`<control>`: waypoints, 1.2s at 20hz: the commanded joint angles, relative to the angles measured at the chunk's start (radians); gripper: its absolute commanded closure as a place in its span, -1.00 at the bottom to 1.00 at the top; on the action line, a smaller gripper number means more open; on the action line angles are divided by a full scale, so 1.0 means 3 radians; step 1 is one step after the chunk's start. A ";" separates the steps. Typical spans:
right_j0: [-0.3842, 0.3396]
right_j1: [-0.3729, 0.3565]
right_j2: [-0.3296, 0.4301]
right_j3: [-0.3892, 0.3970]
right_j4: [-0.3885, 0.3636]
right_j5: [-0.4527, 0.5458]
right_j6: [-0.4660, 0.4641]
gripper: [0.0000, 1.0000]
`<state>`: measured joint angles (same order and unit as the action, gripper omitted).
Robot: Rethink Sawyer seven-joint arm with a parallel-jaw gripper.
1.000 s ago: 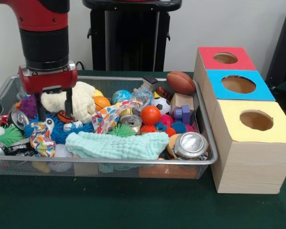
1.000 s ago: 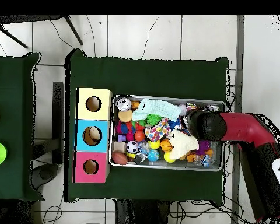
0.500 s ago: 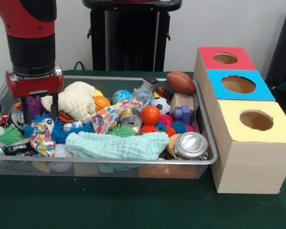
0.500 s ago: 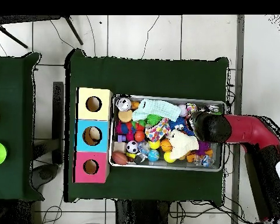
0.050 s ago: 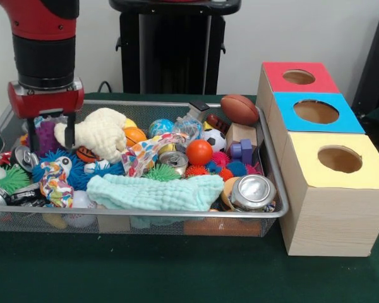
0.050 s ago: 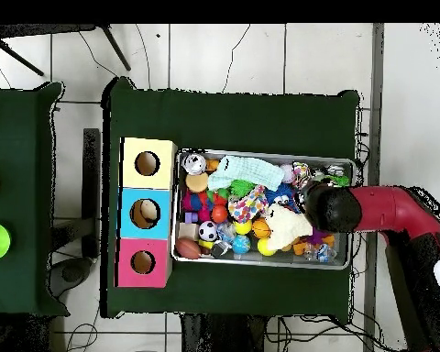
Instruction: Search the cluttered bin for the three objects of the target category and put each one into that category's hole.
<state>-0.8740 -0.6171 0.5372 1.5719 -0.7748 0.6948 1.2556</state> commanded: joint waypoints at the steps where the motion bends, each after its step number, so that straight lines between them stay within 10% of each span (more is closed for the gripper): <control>1: 0.0155 -0.0164 0.0029 0.0456 -0.0185 -0.0031 -0.0354 -1.00; 9: 0.0581 -0.0098 -0.0318 0.0468 -0.0180 -0.0338 0.0516 -1.00; 18: 0.0554 0.0462 -0.0286 0.0236 -0.0158 -0.0870 0.0282 -1.00; 24: 0.0469 0.0408 -0.0232 0.0264 0.0028 -0.0398 -0.0162 -1.00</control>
<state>-0.6973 -0.5367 0.4730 1.6461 -0.7808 0.4781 1.2556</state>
